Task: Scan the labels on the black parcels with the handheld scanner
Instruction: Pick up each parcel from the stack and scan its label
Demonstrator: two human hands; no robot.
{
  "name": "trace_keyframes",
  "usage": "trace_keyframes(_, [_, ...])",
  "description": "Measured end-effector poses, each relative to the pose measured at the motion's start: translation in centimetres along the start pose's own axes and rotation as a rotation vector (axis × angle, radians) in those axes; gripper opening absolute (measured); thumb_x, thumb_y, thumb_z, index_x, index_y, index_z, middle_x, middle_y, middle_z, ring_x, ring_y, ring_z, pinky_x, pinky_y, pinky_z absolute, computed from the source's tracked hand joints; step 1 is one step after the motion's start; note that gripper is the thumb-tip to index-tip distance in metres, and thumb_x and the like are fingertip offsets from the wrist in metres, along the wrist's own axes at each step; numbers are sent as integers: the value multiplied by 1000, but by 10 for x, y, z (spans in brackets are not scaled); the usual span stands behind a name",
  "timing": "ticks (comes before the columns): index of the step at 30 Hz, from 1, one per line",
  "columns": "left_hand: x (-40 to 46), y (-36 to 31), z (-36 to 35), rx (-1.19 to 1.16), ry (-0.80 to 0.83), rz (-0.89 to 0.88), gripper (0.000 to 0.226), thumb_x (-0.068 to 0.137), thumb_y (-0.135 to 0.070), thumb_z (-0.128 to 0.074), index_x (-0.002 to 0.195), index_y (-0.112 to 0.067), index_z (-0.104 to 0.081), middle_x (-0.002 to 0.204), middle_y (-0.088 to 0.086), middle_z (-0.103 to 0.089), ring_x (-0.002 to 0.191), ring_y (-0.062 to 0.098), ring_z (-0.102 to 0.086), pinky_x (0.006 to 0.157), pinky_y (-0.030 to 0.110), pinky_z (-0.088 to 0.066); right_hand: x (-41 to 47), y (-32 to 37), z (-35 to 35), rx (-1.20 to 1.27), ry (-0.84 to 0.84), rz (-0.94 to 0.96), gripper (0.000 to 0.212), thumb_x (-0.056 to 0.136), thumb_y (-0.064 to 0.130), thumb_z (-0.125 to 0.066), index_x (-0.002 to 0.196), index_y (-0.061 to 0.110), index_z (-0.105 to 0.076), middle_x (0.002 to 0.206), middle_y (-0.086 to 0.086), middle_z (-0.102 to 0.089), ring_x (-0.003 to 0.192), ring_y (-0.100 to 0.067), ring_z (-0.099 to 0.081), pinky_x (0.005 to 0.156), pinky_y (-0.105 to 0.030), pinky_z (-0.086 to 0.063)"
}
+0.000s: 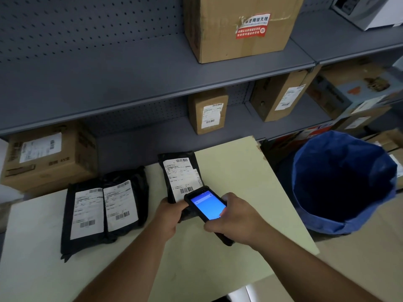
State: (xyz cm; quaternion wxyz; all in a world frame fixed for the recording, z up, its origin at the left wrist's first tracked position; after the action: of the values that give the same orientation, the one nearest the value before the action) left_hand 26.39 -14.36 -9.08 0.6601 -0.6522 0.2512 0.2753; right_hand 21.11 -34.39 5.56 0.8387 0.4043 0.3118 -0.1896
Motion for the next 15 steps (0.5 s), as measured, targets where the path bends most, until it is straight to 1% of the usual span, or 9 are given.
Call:
trace_keyframes(2, [8,2,-11,19,1,4,20,88,-13,-78,104,-25,-76,99,0,-81,92,20,-77,71,28,-58,3,-5,6,9,-7,0,49,73,31,-84,111,21,-55,93,2,-64,75,-15,-64,65,-31,-51])
trace_keyframes(4, [19,6,-25,51,13,18,23,90,-12,-74,112,-20,-75,106,5,-80,95,23,-76,74,30,-59,7,-11,13,13,-14,-4,51,73,32,-85,113,22,-54,93,3,-64,75,-13,-64,64,-30,-52])
trace_keyframes(5, [25,9,-31,68,10,28,23,92,-12,-71,114,-18,-75,106,8,-79,93,23,-75,72,30,-58,8,-14,16,17,-16,-6,52,74,32,-85,114,22,-54,95,4,-64,76,-13,-64,65,-30,-52])
trace_keyframes(7, [37,15,-40,99,-7,55,22,95,-13,-65,115,-14,-74,104,10,-78,84,23,-73,63,27,-55,11,-19,22,30,-24,-6,52,75,32,-85,116,23,-55,97,5,-63,78,-11,-63,66,-28,-51])
trace_keyframes(11, [55,26,-60,139,-24,112,17,100,-16,-63,112,-9,-72,94,11,-75,68,19,-68,42,19,-49,17,-28,30,47,-33,-9,51,75,32,-86,116,24,-55,97,5,-64,77,-10,-62,63,-24,-49])
trace_keyframes(13, [64,32,-69,155,-6,126,18,100,-16,-64,111,-5,-72,91,13,-73,63,19,-65,39,17,-46,21,-33,33,55,-39,-16,48,75,32,-85,112,24,-56,94,6,-64,73,-9,-59,60,-23,-48])
trace_keyframes(15, [72,35,-75,160,-5,126,23,98,-20,-67,115,-4,-72,97,16,-76,69,23,-69,42,19,-49,24,-36,35,63,-39,-22,47,75,33,-85,110,25,-56,93,6,-63,71,-8,-58,58,-21,-45])
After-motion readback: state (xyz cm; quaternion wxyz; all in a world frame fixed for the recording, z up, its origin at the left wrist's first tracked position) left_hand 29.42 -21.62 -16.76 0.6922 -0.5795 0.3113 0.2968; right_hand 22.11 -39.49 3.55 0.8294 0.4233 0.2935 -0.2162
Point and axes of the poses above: each hand's wrist, its own x-axis towards the middle knuckle, its own z-axis out of the back of the hand, y = z × x, the point moved 10 cm from there along x, towards the middle knuckle
